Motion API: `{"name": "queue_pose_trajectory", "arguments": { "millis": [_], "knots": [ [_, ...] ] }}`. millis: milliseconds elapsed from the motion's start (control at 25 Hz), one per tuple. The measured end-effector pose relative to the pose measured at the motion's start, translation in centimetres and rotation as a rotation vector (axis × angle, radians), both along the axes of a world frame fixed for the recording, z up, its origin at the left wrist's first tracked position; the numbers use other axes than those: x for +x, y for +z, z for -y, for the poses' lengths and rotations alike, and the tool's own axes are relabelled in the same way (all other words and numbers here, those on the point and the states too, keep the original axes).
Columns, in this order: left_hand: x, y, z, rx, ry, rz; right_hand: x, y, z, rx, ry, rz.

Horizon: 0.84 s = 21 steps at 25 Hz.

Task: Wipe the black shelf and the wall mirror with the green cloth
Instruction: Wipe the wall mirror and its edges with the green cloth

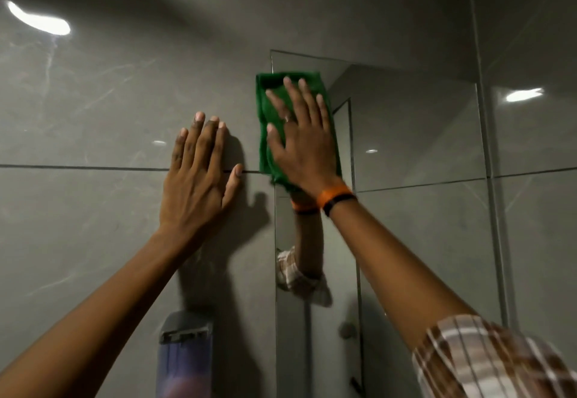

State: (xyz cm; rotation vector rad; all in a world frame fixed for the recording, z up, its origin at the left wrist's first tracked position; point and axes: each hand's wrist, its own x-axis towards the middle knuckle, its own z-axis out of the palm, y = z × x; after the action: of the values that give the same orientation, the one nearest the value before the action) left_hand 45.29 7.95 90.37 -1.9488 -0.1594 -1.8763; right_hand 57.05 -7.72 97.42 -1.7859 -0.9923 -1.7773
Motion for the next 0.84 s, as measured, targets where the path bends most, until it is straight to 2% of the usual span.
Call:
{"name": "queue_pose_trajectory", "arguments": {
  "millis": [160,440,600,720,840],
  "knots": [
    [-0.2,0.1,-0.4,-0.008,-0.011,0.004,3.8,6.5,4.2,0.097,-0.022,-0.061],
    [0.1,0.0,-0.3,-0.008,-0.011,-0.006,15.1,8.8,16.9,0.367,-0.015,-0.246],
    [0.4,0.0,-0.3,0.034,-0.012,0.038,18.8,7.2,21.6,0.467,-0.019,-0.308],
    [0.4,0.0,-0.4,0.048,-0.014,0.045,20.8,4.0,24.1,0.406,-0.085,-0.347],
    [0.6,0.0,-0.3,0.045,-0.008,0.024,21.6,-1.8,25.5,0.382,-0.038,-0.323]
  ]
}}
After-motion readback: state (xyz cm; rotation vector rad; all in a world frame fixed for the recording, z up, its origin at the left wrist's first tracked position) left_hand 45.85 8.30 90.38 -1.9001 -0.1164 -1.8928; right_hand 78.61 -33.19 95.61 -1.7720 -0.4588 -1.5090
